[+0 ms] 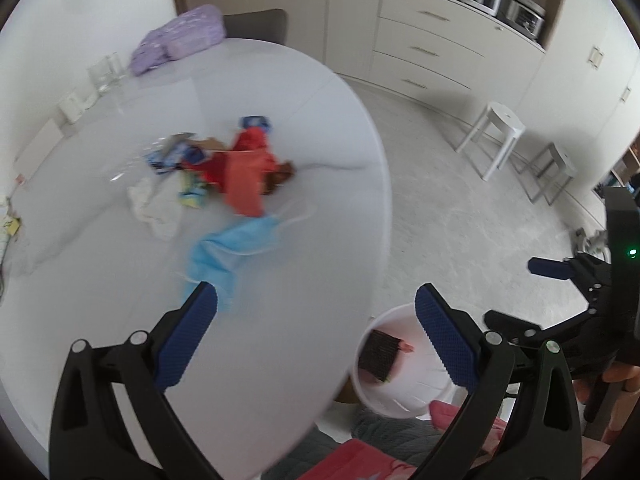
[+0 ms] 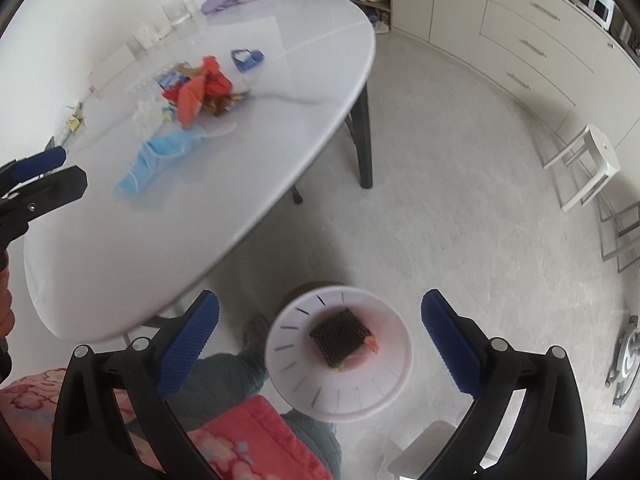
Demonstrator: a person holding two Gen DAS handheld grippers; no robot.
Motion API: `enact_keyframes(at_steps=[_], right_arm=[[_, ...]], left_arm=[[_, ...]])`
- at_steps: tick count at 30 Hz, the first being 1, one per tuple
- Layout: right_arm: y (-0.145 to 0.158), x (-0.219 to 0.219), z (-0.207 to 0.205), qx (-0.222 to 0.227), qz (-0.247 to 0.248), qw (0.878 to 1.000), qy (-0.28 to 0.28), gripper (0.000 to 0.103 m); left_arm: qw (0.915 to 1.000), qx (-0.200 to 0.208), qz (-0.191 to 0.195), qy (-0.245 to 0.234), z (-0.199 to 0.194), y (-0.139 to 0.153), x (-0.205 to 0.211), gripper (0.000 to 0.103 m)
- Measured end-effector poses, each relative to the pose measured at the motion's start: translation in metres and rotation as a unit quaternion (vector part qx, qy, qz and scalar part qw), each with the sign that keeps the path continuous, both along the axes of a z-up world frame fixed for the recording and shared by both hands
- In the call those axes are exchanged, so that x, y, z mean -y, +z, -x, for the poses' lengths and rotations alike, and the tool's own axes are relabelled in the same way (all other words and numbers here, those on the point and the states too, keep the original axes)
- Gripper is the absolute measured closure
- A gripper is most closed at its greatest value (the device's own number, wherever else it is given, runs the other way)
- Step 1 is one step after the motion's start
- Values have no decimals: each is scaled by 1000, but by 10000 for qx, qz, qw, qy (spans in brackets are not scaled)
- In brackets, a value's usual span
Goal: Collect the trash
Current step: 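Grasp the blue wrapper packet with the right gripper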
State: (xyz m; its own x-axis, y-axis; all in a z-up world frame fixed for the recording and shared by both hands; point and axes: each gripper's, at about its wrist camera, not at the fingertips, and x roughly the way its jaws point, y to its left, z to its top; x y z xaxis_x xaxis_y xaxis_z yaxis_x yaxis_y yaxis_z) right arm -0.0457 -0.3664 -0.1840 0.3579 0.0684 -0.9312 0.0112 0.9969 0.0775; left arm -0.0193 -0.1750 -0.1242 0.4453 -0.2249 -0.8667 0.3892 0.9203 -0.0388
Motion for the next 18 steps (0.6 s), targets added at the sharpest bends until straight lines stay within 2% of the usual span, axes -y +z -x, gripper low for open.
enact_keyframes(at_steps=[8, 11, 14, 18], right_arm=[[-1, -35, -28, -35, -4, 9999, 155, 3], [5, -47, -51, 79, -133, 9997, 212, 3], [16, -52, -88, 276, -280, 9991, 163, 3], [31, -55, -160, 440, -612, 9969, -232, 3]], left_arm=[[9979, -151, 58, 624, -26, -14, -70, 8], [9964, -170, 104, 828, -32, -17, -94, 8], [9947, -162, 132, 1008, -38, -19, -116, 8], [9938, -82, 45, 1104, -45, -21, -136, 8]])
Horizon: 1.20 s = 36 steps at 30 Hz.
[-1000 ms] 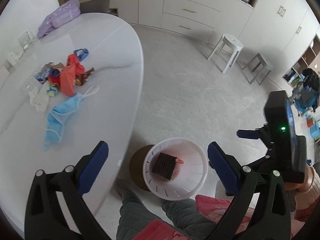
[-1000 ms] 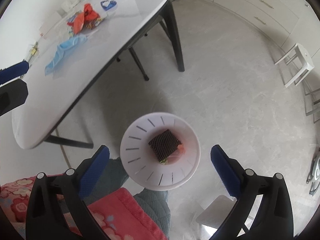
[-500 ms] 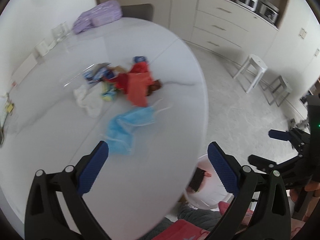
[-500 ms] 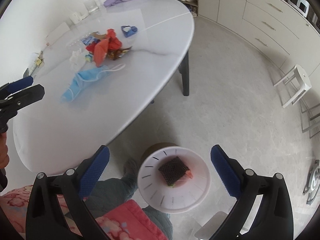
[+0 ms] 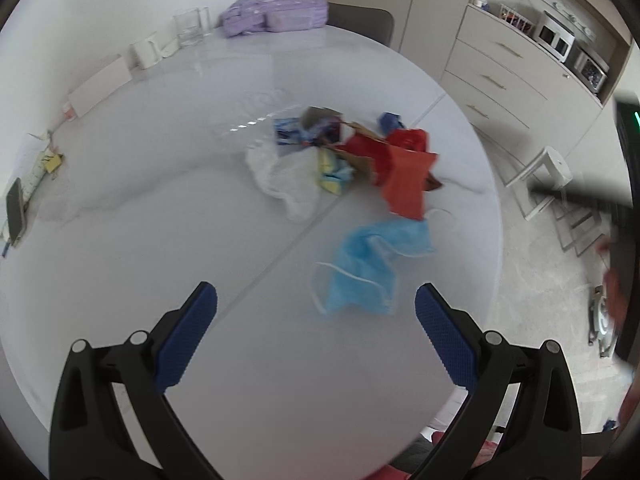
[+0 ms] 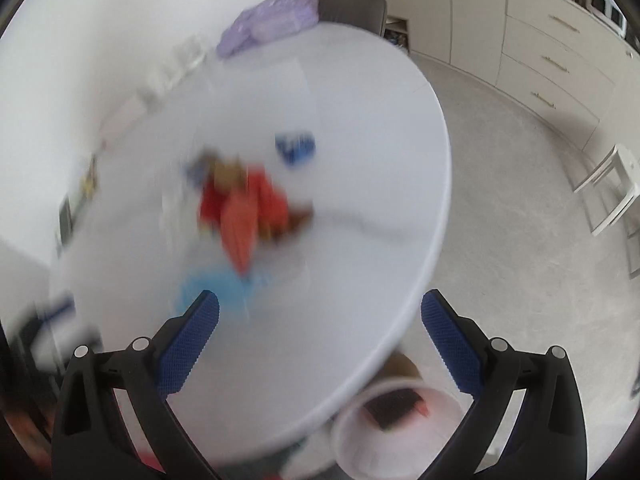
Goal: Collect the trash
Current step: 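Grasp the blue wrapper packet with the right gripper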
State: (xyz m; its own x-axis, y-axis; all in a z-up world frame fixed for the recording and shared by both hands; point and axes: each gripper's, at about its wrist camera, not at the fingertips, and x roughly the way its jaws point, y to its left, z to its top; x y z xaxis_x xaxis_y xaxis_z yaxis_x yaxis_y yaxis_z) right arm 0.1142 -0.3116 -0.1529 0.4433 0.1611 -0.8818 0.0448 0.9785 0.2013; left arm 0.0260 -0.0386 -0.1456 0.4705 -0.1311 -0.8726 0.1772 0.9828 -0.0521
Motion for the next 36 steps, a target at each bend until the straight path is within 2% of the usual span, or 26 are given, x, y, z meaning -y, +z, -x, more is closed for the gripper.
enact_keyframes(at_steps=[3, 5, 9, 10, 13, 17, 21, 23, 25, 26, 31, 34, 35, 36], right_arm=[[1, -9, -55, 34, -238, 9994, -247, 3], [-9, -13, -89, -110, -310, 9987, -395, 4], [-44, -21, -152, -583, -563, 9933, -822, 21], [-52, -24, -163, -704, -583, 9917, -900, 27], [-75, -31, -187, -1008, -521, 9878, -1063, 37], [-91, -41, -200, -1230, -319, 9854, -1131, 45], [-100, -51, -204, -1361, -18, 9851, -1056, 62], [-102, -53, -203, -1324, 19, 9857, -1040, 66], [-100, -53, -202, -1255, -24, 9874, -967, 82], [-98, -53, -202, -1248, -86, 9877, -938, 86], [-91, -44, -194, -1157, -229, 9885, -948, 86], [-81, -37, -188, -1042, -403, 9891, -955, 86], [-78, -36, -191, -1007, -425, 9893, -962, 86], [-72, -32, -187, -954, -464, 9895, -981, 86]], left_arm=[[9999, 17, -116, 19, -7, -4, -17, 8], [9998, 14, -176, 3, -14, -8, -28, 8], [9994, 19, -327, -137, -29, -16, -44, 8], [9993, 13, -335, -188, -34, -19, -47, 8], [9991, -53, -223, -343, -48, -26, -55, 8], [9987, -103, -68, -503, -68, -34, -59, 8], [9979, -86, 179, -609, -89, -40, -57, 8], [9975, -73, 295, -635, -101, -45, -54, 8], [9976, -48, 321, -610, -112, -51, -49, 8], [9976, -27, 336, -602, -117, -53, -46, 8], [9984, -40, 325, -463, -148, -75, -27, 9], [9983, -176, 379, -394, -163, -88, -20, 19], [9982, -229, 419, -372, -167, -92, -18, 24], [9979, -279, 466, -342, -170, -95, -18, 33]])
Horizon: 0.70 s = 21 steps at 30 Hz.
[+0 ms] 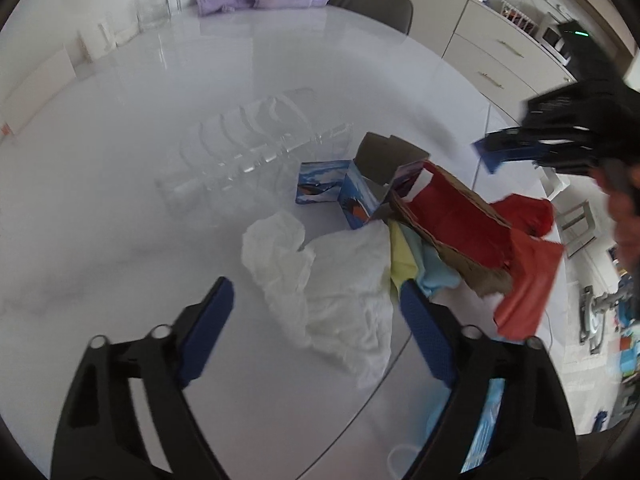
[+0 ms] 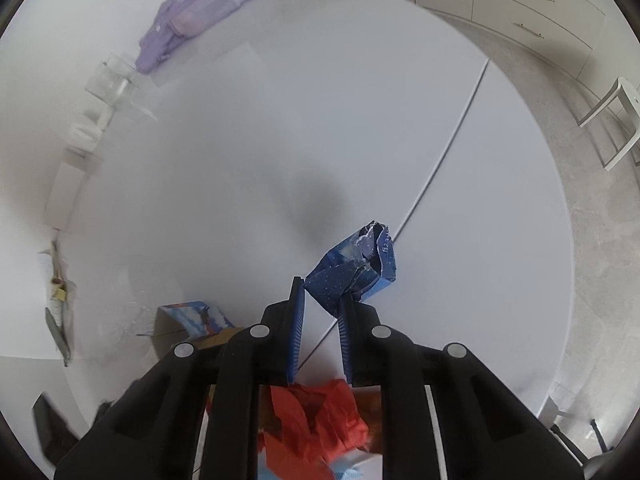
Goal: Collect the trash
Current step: 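Grasp the white plastic bag with the left gripper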
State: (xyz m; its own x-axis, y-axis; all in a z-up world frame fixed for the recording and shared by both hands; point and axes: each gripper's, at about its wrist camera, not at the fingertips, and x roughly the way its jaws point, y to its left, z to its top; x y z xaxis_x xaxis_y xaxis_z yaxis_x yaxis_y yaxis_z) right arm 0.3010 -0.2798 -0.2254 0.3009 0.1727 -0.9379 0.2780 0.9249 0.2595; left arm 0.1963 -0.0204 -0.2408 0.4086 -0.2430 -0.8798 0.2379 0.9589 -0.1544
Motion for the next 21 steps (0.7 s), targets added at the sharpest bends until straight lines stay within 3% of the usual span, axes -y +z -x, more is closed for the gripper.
enact_keyframes(at_steps=[4, 9, 13, 21], right_arm=[[19, 11, 16, 180, -80, 9998, -76, 86], [38, 19, 35, 375, -147, 9991, -128, 86], [56, 22, 53, 556, -111, 9984, -51, 86], [92, 27, 133, 887, -126, 9958, 203, 86]], left_arm=[[9988, -243, 379, 188, -14, -14, -8, 61], [9959, -387, 783, 223, -17, -18, -15, 88], [9953, -254, 860, 372, -6, 0, -27, 89], [9985, 286, 428, 159, 58, 70, -37, 89]])
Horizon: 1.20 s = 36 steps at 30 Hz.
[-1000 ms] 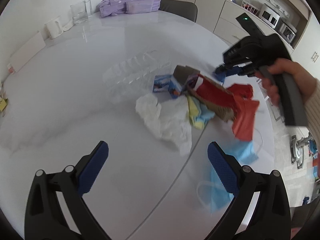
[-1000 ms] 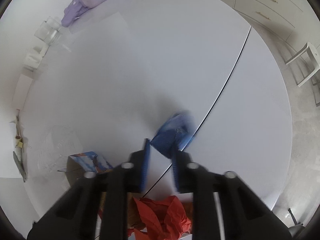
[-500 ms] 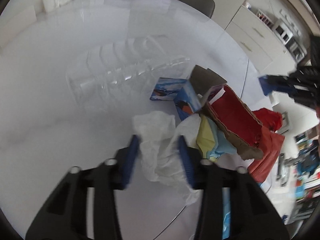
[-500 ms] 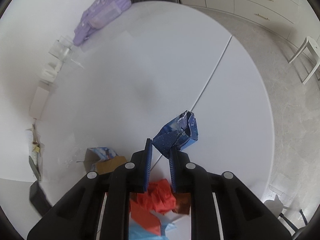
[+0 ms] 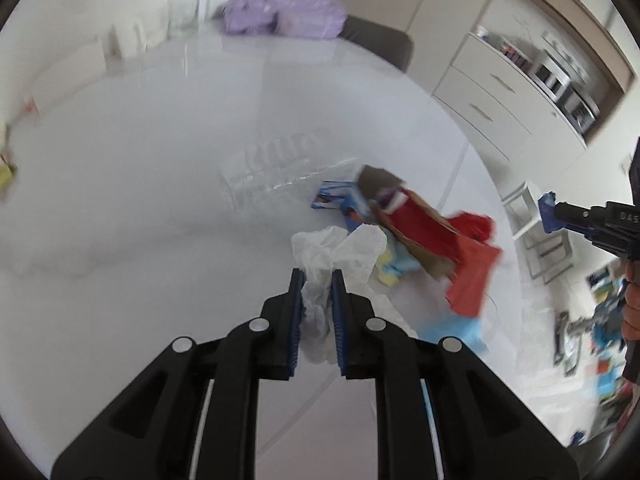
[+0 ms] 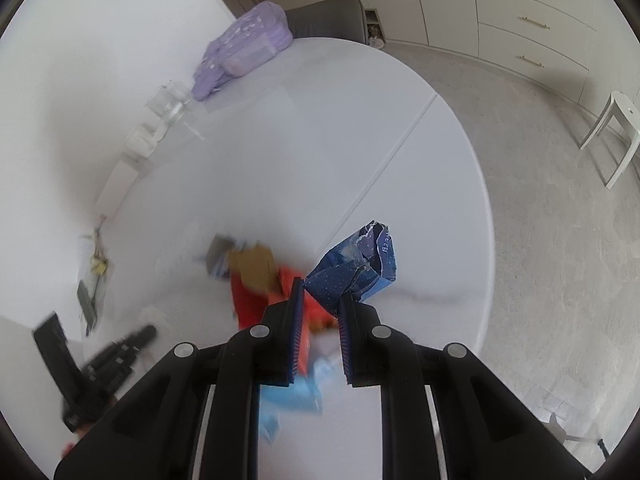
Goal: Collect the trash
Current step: 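Grasp the white plastic bag with the left gripper, then carry blue packet and white bag over the bin and open both grippers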
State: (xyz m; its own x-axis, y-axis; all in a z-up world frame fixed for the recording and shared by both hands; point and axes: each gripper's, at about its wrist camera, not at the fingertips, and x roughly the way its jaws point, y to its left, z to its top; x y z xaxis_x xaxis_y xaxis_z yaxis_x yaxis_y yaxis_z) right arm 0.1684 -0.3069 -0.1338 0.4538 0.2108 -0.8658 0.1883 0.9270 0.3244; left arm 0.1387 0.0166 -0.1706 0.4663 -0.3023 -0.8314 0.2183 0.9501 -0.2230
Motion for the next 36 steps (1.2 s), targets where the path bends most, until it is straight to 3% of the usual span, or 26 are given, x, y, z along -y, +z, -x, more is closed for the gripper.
enact_keyframes(at_steps=[4, 9, 16, 20, 32, 33, 35, 36], right_arm=[[8, 12, 58, -43, 121, 9998, 158, 86], [4, 38, 140, -265, 434, 9985, 188, 85], [-20, 76, 229, -581, 434, 9973, -72, 85], [-38, 91, 254, -765, 397, 9963, -58, 85], [-103, 95, 271, -1276, 88, 9905, 500, 85], [-104, 93, 271, -1309, 75, 9899, 536, 82], [-106, 90, 271, -1418, 39, 9881, 590, 49], [-105, 91, 271, -1435, 103, 9882, 523, 26]], left_arm=[[9991, 175, -112, -367, 47, 32, 31, 89], [9950, -49, 101, -990, 99, 42, 97, 89], [9743, -362, 119, -2219, 160, 32, 214, 89], [9673, -382, -42, -2505, 182, 30, 254, 89], [9686, -690, -254, -2376, 201, 16, 276, 89], [9684, -682, -261, -2384, 202, 17, 276, 89], [9674, -669, -259, -2430, 205, 18, 276, 89], [9670, -671, -260, -2442, 202, 17, 278, 89]])
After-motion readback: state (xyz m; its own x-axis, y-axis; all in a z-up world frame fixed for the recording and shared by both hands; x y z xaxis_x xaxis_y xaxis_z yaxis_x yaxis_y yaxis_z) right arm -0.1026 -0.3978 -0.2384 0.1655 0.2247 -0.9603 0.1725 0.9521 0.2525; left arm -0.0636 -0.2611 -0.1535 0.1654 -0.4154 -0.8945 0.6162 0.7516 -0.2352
